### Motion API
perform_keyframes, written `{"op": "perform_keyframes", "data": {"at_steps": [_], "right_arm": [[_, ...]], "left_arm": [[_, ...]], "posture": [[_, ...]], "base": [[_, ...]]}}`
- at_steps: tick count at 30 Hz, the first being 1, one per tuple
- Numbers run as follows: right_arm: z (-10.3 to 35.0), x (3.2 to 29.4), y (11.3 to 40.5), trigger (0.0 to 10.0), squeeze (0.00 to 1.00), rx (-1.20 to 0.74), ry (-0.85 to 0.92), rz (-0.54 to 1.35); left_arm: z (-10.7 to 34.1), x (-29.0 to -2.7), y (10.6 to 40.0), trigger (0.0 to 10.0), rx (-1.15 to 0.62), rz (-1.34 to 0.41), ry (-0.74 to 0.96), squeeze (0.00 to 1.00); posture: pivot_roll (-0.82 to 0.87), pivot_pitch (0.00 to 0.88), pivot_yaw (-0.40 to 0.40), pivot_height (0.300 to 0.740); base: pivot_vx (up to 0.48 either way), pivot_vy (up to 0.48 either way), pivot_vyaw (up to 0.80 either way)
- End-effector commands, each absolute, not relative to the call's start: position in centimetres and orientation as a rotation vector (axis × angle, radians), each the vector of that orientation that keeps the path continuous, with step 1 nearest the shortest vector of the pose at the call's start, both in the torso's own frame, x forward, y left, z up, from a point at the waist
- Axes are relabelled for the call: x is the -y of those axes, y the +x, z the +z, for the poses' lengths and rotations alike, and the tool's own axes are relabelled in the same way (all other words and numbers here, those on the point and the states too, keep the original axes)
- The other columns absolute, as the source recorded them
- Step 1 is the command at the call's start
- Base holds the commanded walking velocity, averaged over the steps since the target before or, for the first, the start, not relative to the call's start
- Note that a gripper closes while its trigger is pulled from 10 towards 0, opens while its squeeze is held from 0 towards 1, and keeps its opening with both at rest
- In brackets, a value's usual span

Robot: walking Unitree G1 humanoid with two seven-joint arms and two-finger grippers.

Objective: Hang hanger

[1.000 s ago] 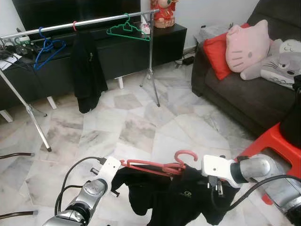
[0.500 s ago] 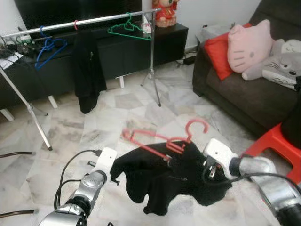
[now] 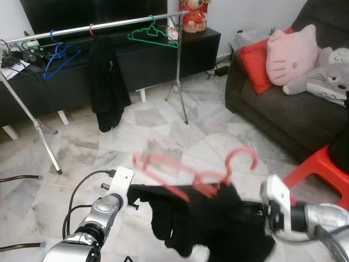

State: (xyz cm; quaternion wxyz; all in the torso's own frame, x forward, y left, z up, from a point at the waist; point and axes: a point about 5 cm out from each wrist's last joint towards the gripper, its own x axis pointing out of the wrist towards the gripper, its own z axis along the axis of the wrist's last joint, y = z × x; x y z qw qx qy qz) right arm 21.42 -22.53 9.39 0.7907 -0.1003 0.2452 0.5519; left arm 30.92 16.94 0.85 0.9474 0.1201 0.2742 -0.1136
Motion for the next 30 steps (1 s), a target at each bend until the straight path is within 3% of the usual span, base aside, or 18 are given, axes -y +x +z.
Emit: {"op": "perform_keyframes", "data": {"at_steps": [1, 12, 24, 30], "right_arm": [[10.7, 25.0, 21.6, 0.0, 0.0, -0.571, -0.335, 1.154], [10.2, 28.9, 21.9, 0.0, 0.0, -0.797, -0.659, 1.021], [8.6, 26.4, 22.6, 0.0, 0.0, -0.802, -0.715, 1.103], [7.9, 27.1, 22.5, 0.0, 0.0, -0.87, -0.811, 1.097]], "left_arm": [[0.4, -20.2, 30.2, 10.0, -0.62, -0.114, 0.27, 0.0], [0.4, -20.2, 30.2, 10.0, -0.629, -0.127, 0.287, 0.0], [1.1, -20.0, 30.9, 10.0, -0.609, -0.143, 0.334, 0.0], [1.2, -20.0, 31.0, 10.0, -0.606, -0.138, 0.333, 0.0]], "posture": [[-0.17, 0.014, 0.009, 0.727], [-0.17, 0.02, 0.012, 0.727], [-0.16, 0.017, 0.011, 0.727], [-0.16, 0.018, 0.009, 0.727]], "base": [[0.0, 0.0, 0.0], [0.0, 0.0, 0.0], [0.0, 0.0, 0.0], [0.0, 0.0, 0.0]]}}
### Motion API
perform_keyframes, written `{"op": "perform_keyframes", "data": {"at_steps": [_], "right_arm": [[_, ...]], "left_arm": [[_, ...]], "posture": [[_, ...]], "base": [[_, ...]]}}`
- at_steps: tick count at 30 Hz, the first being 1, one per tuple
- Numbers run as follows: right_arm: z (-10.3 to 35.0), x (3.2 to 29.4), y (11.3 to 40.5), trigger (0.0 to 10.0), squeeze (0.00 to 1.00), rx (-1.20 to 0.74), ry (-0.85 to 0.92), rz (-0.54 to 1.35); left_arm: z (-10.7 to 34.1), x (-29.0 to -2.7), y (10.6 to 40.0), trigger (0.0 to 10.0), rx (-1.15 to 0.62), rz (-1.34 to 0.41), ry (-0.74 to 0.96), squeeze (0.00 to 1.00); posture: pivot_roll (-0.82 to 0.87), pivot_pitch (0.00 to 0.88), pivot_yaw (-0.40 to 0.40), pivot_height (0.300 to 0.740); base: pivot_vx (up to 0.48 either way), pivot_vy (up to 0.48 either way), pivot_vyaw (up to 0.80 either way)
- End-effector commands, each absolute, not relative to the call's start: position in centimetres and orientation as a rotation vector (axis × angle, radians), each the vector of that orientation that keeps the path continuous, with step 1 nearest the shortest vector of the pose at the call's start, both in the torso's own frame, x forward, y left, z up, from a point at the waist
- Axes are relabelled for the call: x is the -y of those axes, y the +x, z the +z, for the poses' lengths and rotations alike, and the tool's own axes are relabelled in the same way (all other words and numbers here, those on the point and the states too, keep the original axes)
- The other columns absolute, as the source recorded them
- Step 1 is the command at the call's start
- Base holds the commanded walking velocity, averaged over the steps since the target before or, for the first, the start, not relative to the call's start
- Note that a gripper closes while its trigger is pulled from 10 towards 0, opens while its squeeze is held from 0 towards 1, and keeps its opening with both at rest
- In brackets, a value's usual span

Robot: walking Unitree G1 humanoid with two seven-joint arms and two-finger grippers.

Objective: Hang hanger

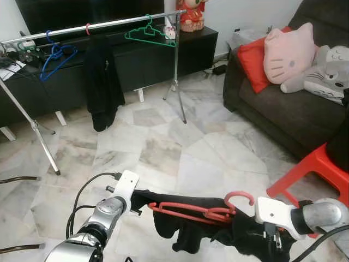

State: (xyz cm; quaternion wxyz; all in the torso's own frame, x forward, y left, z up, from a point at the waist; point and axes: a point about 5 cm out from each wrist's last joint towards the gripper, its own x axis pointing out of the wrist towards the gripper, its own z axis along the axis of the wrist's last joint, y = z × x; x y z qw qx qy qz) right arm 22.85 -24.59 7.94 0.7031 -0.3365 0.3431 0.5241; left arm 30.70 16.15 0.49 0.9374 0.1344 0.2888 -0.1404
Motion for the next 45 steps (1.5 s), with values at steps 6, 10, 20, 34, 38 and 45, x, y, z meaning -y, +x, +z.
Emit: {"op": "perform_keyframes", "data": {"at_steps": [6, 10, 20, 34, 38, 45], "right_arm": [[7.8, 27.5, 23.3, 0.0, 0.0, -0.862, -0.869, 1.025], [7.5, 27.3, 24.3, 0.0, 0.0, -0.826, -0.9, 0.953], [6.5, 26.6, 24.8, 0.0, 0.0, -0.819, -0.975, 0.931], [5.3, 24.9, 26.8, 0.0, 0.0, -0.788, -0.988, 0.816], [4.8, 24.0, 26.6, 0.0, 0.0, -0.791, -0.97, 0.844], [3.0, 22.3, 26.3, 0.0, 0.0, -0.842, -0.914, 0.866]], "left_arm": [[1.6, -19.7, 31.4, 10.0, -0.6, -0.164, 0.355, 0.0], [2.1, -19.3, 31.9, 10.0, -0.595, -0.222, 0.398, 0.0], [3.4, -17.3, 32.9, 10.0, -0.597, -0.462, 0.469, 0.0], [5.7, -14.7, 32.9, 10.0, -0.529, -0.872, 0.515, 0.0], [7.3, -13.6, 33.2, 10.0, -0.455, -0.938, 0.439, 0.0], [11.4, -11.6, 34.2, 10.0, -0.271, -0.985, 0.3, 0.0]], "posture": [[-0.16, 0.019, 0.006, 0.727], [-0.16, 0.018, 0.006, 0.727], [-0.16, 0.01, 0.006, 0.727], [-0.13, 0.013, 0.006, 0.727], [-0.12, 0.012, 0.004, 0.727], [-0.1, 0.007, 0.0, 0.727]], "base": [[0.0, 0.0, 0.0], [0.0, 0.0, 0.0], [0.0, 0.0, 0.0], [0.0, 0.0, 0.0], [0.0, 0.0, 0.0], [0.0, 0.0, 0.0]]}}
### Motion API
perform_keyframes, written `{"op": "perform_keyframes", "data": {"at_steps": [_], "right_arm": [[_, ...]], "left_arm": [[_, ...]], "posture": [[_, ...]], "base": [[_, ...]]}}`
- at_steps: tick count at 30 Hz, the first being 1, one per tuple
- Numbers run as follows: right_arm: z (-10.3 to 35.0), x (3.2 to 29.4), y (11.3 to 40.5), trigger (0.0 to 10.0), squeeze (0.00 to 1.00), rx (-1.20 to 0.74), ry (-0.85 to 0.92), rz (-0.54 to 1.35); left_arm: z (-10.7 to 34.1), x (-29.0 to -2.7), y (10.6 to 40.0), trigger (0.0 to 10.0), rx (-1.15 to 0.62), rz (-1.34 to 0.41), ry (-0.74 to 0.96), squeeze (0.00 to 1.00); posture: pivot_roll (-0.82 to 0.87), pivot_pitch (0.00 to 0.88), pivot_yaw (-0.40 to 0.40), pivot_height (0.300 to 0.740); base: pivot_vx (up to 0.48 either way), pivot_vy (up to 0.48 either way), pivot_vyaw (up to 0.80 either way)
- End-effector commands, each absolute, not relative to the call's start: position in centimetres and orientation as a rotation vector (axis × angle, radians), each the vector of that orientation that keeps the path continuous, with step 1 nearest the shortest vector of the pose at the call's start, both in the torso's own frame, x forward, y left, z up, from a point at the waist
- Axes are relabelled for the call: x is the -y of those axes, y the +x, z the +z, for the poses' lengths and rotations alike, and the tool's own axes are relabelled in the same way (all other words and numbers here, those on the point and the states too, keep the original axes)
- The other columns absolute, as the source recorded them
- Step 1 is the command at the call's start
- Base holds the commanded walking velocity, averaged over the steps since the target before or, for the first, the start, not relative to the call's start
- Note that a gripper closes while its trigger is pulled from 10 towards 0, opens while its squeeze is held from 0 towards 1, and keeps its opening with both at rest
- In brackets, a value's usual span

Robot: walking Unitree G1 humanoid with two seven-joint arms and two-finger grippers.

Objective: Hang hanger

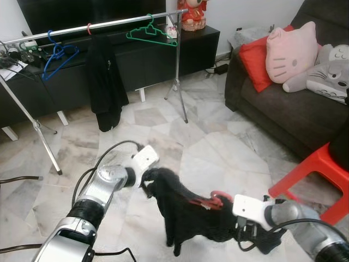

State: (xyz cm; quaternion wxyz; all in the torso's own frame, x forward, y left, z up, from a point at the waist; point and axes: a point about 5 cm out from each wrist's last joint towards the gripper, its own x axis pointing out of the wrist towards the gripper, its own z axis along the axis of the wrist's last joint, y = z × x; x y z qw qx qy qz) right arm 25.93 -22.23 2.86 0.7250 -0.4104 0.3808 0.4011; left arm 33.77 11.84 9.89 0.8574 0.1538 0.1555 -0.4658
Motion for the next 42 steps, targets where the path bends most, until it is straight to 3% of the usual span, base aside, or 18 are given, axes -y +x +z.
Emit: {"op": "perform_keyframes", "data": {"at_steps": [1, 9, 11, 12, 13, 14, 21, 29, 30, 42], "right_arm": [[2.8, 22.1, 26.4, 0.0, 0.0, -0.845, -0.91, 0.857], [2.7, 21.7, 28.2, 0.0, 0.0, -0.789, -0.825, 0.654], [3.2, 20.8, 29.5, 0.0, 0.0, -0.72, -0.636, 0.543], [3.2, 20.8, 29.5, 0.0, 0.0, -0.72, -0.636, 0.543], [3.8, 19.3, 30.4, 0.0, 0.0, -0.65, -0.469, 0.517], [4.2, 18.4, 30.8, 0.0, 0.0, -0.611, -0.414, 0.54], [5.1, 16.4, 31.4, 0.0, 0.0, -0.54, -0.371, 0.637], [4.5, 16.2, 31.7, 0.0, 0.0, -0.547, -0.382, 0.6], [4.5, 16.2, 31.8, 0.0, 0.0, -0.548, -0.397, 0.591], [4.8, 16.5, 32.7, 0.0, 0.0, -0.494, -0.418, 0.516]], "left_arm": [[11.8, -11.4, 34.2, 10.0, -0.256, -1.0, 0.29, 0.0], [13.5, -10.7, 31.8, 10.0, -0.236, -1.224, 0.295, 0.0], [13.5, -10.6, 31.0, 10.0, -0.252, -1.28, 0.284, 0.0], [13.5, -10.6, 31.0, 10.0, -0.252, -1.28, 0.284, 0.0], [13.2, -10.4, 30.5, 10.0, -0.278, -1.31, 0.275, 0.0], [12.9, -10.2, 30.4, 10.0, -0.29, -1.305, 0.283, 0.0], [12.8, -9.6, 30.0, 10.0, -0.295, -1.284, 0.273, 0.0], [13.5, -8.7, 28.9, 10.0, -0.267, -1.355, 0.268, 0.02], [13.6, -8.7, 28.4, 10.0, -0.264, -1.4, 0.259, 1.0], [14.0, -8.7, 27.1, 10.0, -0.287, -1.478, 0.238, 1.0]], "posture": [[-0.1, 0.006, 0.0, 0.727], [-0.09, 0.0, -0.001, 0.727], [-0.08, 0.0, 0.007, 0.727], [-0.08, 0.0, 0.007, 0.727], [-0.07, 0.0, 0.01, 0.727], [-0.07, 0.0, 0.012, 0.727], [-0.07, 0.0, 0.013, 0.727], [-0.07, 0.0, 0.021, 0.727], [-0.07, 0.0, 0.023, 0.727], [-0.06, 0.0, 0.025, 0.727]], "base": [[0.0, 0.0, 0.0], [0.0, 0.0, 0.0], [0.0, 0.0, 0.0], [0.0, 0.0, 0.0], [0.0, 0.0, 0.0], [0.0, 0.0, 0.0], [0.0, 0.0, 0.0], [0.0, 0.0, 0.0], [0.0, 0.0, 0.0], [0.0, 0.0, 0.0]]}}
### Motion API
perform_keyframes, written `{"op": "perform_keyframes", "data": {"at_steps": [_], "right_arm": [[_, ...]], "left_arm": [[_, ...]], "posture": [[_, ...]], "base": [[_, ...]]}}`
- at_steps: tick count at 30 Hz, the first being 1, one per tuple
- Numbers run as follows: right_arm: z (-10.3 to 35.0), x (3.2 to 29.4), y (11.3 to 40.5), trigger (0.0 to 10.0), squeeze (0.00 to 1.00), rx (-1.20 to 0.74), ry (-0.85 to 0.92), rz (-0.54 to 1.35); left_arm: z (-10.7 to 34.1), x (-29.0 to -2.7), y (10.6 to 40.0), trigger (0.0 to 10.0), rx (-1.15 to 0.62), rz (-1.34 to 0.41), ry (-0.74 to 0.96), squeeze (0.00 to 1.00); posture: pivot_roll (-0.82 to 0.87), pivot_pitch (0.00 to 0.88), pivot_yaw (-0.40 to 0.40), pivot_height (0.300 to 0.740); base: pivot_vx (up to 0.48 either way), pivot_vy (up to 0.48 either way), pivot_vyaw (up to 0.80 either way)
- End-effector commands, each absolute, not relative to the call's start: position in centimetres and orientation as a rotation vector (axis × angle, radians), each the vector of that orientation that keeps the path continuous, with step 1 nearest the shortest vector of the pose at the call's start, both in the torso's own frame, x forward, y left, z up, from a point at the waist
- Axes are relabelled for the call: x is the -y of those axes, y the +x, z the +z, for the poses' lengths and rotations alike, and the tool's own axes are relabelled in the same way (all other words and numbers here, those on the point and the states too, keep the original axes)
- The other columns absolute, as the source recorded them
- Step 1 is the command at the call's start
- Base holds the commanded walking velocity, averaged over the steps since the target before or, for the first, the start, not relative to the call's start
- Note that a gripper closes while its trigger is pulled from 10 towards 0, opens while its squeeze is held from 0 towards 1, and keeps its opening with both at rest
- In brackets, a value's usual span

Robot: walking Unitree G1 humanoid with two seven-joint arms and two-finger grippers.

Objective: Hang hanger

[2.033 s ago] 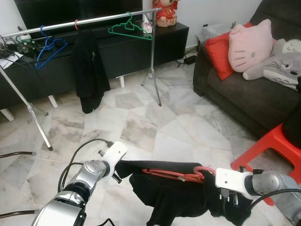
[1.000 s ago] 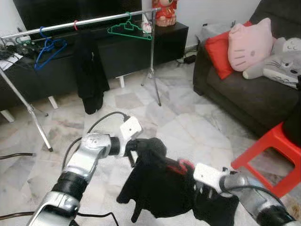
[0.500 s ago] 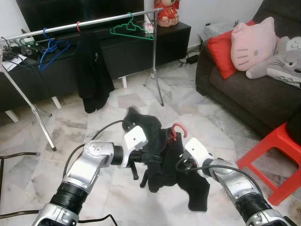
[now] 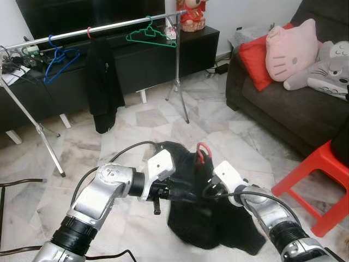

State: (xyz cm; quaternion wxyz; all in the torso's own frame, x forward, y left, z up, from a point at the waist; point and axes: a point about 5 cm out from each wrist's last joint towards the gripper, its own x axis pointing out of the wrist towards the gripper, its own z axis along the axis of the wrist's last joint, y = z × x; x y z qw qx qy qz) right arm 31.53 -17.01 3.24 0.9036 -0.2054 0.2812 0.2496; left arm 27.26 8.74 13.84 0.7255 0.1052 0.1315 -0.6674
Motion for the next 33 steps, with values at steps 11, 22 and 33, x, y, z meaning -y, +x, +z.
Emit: {"op": "perform_keyframes", "data": {"at_steps": [11, 22, 33], "right_arm": [[5.3, 16.4, 31.2, 0.0, 0.0, -0.427, -0.481, 0.851], [5.0, 18.8, 28.5, 0.0, 0.0, -0.501, -0.517, 1.17], [4.7, 18.4, 27.1, 0.0, 0.0, -0.53, -0.429, 1.35]], "left_arm": [[14.6, -11.2, 29.4, 10.0, -0.244, -1.251, 0.252, 1.0], [13.4, -13.2, 28.0, 10.0, -0.322, -1.317, 0.27, 1.0], [11.2, -14.2, 27.4, 10.0, -0.395, -1.367, 0.314, 0.0]], "posture": [[-0.06, 0.0, 0.017, 0.727], [-0.07, 0.0, -0.001, 0.727], [-0.06, 0.0, -0.013, 0.727]], "base": [[0.0, 0.0, 0.0], [0.0, 0.0, 0.0], [0.0, 0.0, 0.0]]}}
